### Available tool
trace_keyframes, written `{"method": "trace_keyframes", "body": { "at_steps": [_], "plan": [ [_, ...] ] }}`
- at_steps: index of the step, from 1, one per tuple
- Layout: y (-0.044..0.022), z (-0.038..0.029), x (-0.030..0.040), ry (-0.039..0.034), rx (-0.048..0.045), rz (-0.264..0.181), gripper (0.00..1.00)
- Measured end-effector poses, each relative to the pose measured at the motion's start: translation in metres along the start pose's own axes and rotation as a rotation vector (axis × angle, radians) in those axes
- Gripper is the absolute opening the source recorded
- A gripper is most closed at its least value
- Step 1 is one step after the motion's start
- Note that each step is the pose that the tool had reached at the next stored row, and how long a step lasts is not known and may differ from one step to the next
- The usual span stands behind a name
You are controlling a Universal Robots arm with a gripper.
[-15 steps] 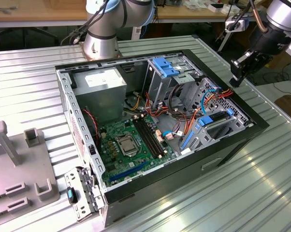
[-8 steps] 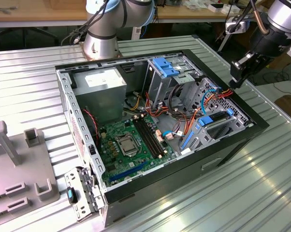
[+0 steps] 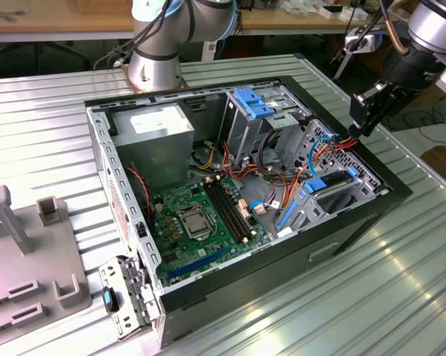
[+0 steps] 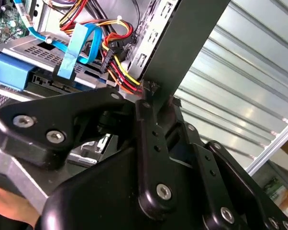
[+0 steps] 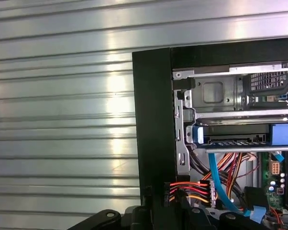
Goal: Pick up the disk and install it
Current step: 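Insert the first disk wire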
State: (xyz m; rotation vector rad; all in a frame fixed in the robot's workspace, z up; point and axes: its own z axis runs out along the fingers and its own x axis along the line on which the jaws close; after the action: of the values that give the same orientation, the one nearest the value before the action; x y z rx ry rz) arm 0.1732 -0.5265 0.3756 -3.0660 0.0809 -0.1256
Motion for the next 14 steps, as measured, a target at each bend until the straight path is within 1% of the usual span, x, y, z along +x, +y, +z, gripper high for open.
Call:
{"method": "trace_keyframes", "body": {
  "at_steps": [4, 5, 6, 8, 9, 11, 12, 14],
  "plan": [
    [0.0002, 0.0025, -0.0002, 0.0083, -0.0018, 0.024, 0.32],
    [0.0003, 0.0039, -0.0009, 0.0134, -0.002, 0.031, 0.32],
    [0.0006, 0.0059, -0.0026, 0.0214, -0.0013, 0.032, 0.32],
    [0.0008, 0.0072, -0.0054, 0.03, -0.001, 0.032, 0.32],
    [0.001, 0.0076, -0.0085, 0.0371, -0.0003, 0.031, 0.32],
    [0.0011, 0.0077, -0.0086, 0.0382, -0.0009, 0.038, 0.32],
    [0.001, 0.0078, -0.0086, 0.0393, -0.0024, 0.053, 0.32],
    [0.0011, 0.0077, -0.0086, 0.0401, -0.0037, 0.064, 0.32]
  ]
}}
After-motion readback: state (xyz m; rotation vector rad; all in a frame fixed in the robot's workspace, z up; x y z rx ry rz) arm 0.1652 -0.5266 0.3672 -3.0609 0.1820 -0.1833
